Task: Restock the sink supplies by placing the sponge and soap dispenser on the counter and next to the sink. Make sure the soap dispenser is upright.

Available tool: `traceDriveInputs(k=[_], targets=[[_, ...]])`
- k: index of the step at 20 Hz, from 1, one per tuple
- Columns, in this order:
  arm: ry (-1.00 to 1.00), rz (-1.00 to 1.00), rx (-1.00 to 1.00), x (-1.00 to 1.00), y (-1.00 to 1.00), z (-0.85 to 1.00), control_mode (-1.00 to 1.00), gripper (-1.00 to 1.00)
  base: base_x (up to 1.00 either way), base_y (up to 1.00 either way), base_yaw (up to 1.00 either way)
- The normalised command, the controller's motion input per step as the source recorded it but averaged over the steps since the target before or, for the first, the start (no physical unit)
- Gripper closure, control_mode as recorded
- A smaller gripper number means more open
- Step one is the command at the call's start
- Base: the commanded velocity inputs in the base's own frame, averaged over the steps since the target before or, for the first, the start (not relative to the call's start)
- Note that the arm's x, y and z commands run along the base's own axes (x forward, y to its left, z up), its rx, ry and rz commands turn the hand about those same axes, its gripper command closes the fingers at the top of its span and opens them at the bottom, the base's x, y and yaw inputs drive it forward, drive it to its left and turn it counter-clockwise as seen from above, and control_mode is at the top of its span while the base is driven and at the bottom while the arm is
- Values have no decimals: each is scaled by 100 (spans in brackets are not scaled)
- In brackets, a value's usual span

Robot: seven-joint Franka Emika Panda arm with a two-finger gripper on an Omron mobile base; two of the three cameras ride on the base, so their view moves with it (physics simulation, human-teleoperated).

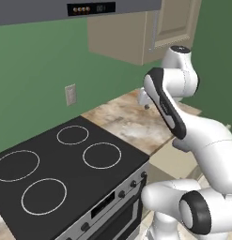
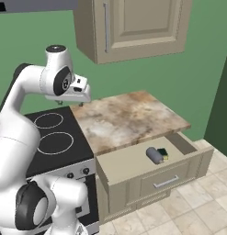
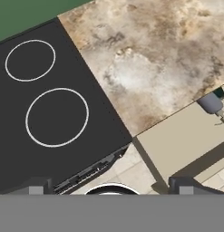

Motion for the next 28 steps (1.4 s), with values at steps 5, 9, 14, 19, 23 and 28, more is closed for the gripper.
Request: traceDriveInputs(k=[5,9,14,19,23,28], targets=[[0,0,23,18,-83,-65,-100,-100,0,0,0],[0,0,35,36,-100,-99,-100,-100,0,0,0],[1,0,24,34,-98,-100,-100,-100,0,0,0],[9,1,3,57,-61,-100,-100,-100,0,0,0],[23,1,0,52,-44,-93,-100,-100,0,0,0],[24,0,1,39,-31,-75,-100,-100,0,0,0]])
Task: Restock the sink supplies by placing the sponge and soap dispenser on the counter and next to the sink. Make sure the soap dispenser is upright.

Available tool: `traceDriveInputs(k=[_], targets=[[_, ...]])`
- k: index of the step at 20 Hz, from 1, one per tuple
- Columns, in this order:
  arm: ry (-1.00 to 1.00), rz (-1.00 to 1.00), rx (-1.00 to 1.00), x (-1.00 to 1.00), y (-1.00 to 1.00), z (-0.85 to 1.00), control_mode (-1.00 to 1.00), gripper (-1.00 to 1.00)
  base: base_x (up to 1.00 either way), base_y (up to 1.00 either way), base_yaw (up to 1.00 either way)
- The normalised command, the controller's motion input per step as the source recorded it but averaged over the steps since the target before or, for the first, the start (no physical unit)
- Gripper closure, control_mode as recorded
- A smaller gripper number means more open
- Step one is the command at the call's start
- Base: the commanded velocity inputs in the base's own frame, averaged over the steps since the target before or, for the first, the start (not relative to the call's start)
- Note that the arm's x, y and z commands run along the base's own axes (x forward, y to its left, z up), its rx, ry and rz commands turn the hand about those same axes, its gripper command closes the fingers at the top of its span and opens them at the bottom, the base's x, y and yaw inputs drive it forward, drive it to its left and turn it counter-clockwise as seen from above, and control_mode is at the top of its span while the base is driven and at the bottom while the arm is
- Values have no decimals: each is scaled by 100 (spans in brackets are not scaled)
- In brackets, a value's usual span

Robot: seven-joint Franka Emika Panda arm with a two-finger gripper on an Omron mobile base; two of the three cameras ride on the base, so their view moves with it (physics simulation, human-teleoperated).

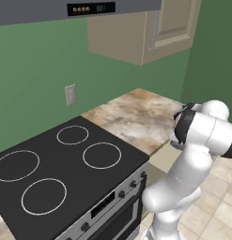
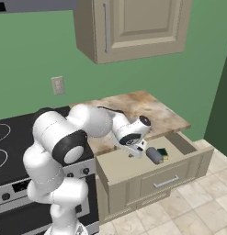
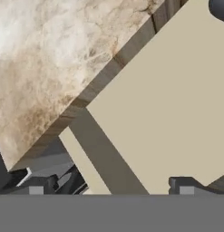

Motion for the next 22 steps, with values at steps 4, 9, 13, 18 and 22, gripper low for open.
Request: traceDriveInputs(k=[4,9,13,18,22], targets=[[4,0,6,13,-36,-59,-100,-100,0,0,0],[-3,0,7,0,-29,-49,-100,-100,0,0,0],[-3,0,4,0,-12,-48,-100,-100,0,0,0],[0,0,4,-4,-15,-40,-100,-100,0,0,0],[0,0,3,-61,-31,-18,-100,-100,0,0,0]])
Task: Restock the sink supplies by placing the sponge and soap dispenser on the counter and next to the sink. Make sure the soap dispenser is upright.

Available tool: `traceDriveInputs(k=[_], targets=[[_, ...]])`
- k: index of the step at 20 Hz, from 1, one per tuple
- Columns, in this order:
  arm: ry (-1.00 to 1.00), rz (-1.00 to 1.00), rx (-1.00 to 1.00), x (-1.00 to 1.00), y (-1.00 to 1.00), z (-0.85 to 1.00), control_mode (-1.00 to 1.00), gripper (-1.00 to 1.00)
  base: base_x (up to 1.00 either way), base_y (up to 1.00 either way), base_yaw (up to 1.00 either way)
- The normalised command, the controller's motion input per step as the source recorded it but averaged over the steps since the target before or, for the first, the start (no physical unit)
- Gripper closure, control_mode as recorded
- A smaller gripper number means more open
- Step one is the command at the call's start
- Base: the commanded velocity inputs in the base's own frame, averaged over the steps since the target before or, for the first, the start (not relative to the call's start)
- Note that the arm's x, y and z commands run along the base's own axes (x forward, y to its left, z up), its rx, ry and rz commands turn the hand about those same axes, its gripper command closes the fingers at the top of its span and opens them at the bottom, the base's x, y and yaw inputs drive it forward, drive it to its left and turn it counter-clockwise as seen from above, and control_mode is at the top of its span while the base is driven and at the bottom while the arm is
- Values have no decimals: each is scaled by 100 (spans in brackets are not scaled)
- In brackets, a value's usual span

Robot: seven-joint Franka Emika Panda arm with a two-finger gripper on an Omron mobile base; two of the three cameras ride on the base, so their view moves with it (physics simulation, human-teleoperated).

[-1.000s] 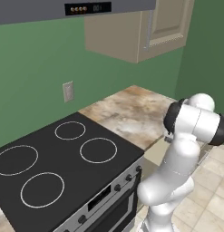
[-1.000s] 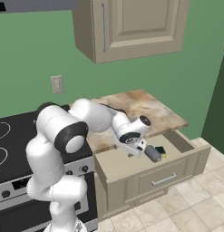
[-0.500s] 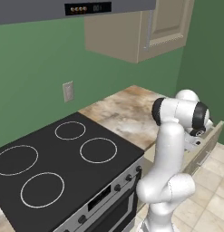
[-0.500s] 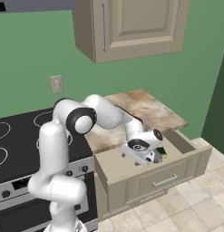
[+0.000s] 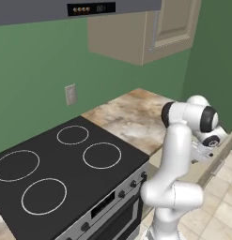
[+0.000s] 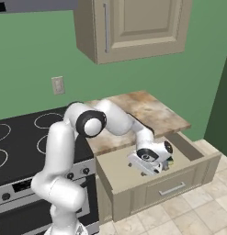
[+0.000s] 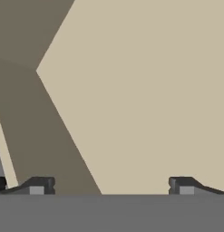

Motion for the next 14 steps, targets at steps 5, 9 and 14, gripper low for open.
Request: traceDriveInputs(k=[5,9,14], targets=[[0,-1,3,-100,-50,-1,-100,-100,0,0,0],[0,0,1,-100,-55,0,-100,-100,0,0,0],[0,0,0,-72,-75,18,-100,-100,0,0,0]])
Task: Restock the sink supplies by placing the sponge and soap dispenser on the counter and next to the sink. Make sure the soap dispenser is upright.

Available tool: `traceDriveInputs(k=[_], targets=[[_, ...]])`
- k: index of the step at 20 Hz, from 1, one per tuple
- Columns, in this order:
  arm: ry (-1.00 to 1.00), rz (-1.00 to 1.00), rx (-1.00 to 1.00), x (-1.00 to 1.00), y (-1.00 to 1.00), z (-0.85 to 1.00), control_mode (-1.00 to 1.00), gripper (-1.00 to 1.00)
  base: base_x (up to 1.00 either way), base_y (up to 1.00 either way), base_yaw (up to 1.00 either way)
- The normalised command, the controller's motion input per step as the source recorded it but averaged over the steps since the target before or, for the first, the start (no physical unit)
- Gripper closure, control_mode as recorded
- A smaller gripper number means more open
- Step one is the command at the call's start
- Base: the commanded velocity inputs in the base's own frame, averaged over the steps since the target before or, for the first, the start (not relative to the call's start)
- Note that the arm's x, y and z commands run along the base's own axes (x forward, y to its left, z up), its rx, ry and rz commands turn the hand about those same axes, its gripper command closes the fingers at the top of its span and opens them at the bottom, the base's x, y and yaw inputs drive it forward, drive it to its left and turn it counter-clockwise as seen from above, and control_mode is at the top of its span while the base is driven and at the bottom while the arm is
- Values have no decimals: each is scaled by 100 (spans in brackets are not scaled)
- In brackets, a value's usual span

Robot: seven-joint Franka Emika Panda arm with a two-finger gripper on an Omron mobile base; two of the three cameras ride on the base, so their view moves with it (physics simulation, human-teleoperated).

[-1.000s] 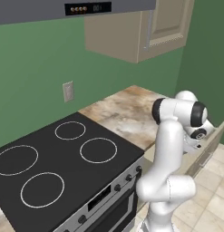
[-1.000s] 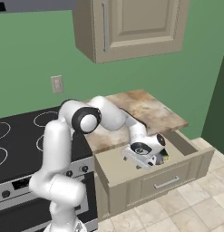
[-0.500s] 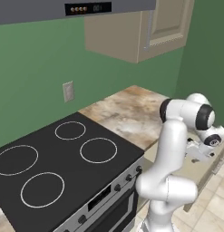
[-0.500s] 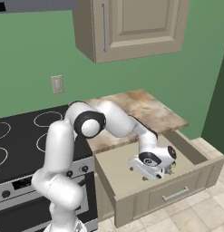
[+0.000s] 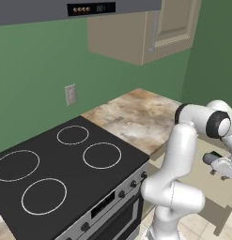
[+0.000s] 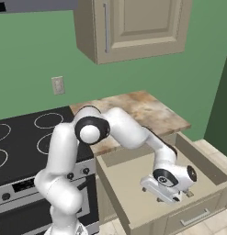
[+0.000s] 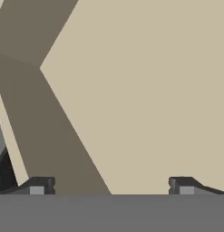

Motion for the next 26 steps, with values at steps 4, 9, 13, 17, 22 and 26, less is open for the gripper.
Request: traceDriveInputs(k=[4,9,13,17,22,26], targets=[[0,0,-2,9,-78,91,-100,-100,0,0,0],[0,0,-2,65,-36,58,-100,-100,0,0,0],[-3,5,-10,47,-11,-36,-100,-100,0,0,0],[-7,9,-22,14,-11,-83,-100,-100,0,0,0],[-2,9,-18,0,-36,-10,-100,-100,0,0,0],[0,10,-10,-6,-35,20,-100,-100,0,0,0]])
